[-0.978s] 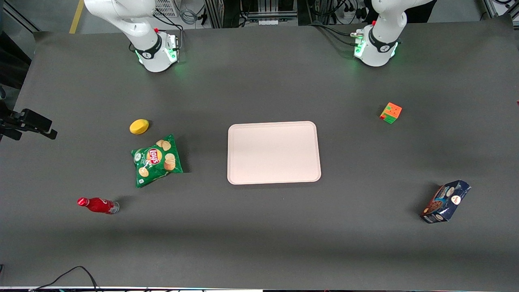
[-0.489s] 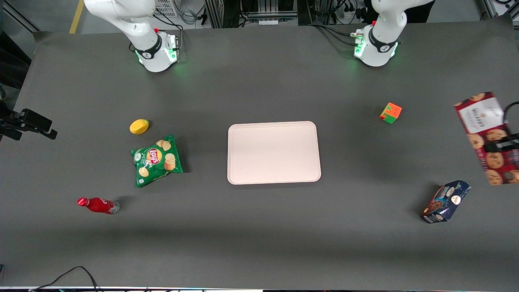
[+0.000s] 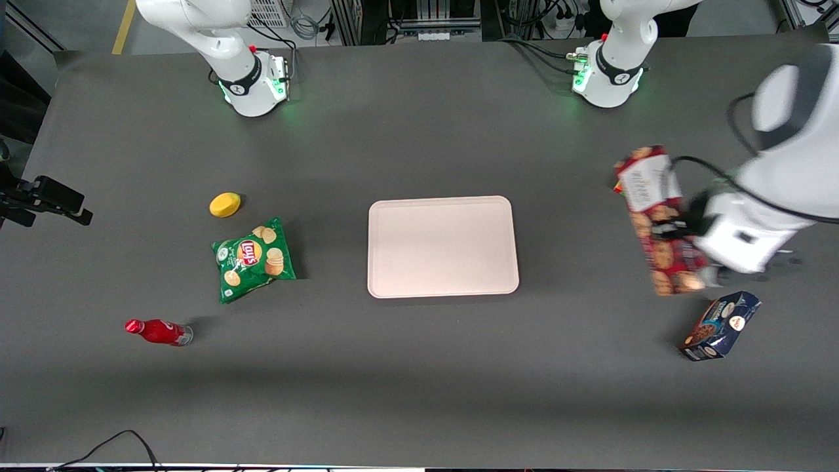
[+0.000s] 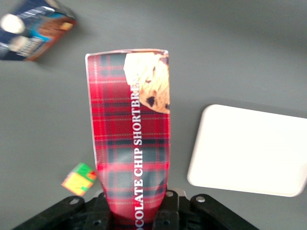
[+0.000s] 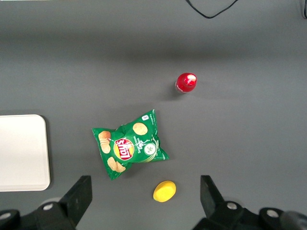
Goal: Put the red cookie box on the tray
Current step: 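Carry the box over the white tray with the left gripper, then lower the box onto the tray near its rim, then open the left gripper and raise it off the box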
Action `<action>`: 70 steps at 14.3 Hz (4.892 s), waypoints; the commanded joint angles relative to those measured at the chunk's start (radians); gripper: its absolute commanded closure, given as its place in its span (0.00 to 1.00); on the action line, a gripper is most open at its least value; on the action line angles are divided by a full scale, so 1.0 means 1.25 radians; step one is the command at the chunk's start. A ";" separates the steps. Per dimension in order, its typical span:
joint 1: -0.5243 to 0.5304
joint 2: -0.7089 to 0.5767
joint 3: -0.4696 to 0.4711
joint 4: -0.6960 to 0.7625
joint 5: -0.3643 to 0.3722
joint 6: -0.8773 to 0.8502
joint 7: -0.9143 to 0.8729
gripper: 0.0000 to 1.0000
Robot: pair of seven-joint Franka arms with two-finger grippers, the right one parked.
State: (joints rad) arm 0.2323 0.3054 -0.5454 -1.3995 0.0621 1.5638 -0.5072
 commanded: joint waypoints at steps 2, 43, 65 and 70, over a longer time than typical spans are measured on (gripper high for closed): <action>-0.079 0.039 -0.073 -0.008 0.045 0.066 -0.179 0.81; -0.162 0.301 -0.139 -0.385 0.453 0.635 -0.499 0.68; -0.155 0.118 -0.223 -0.129 0.312 0.186 -0.259 0.00; -0.127 -0.044 -0.112 0.021 0.191 -0.069 0.055 0.00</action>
State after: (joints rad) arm 0.0581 0.3633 -0.8026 -1.4152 0.4085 1.5631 -0.6321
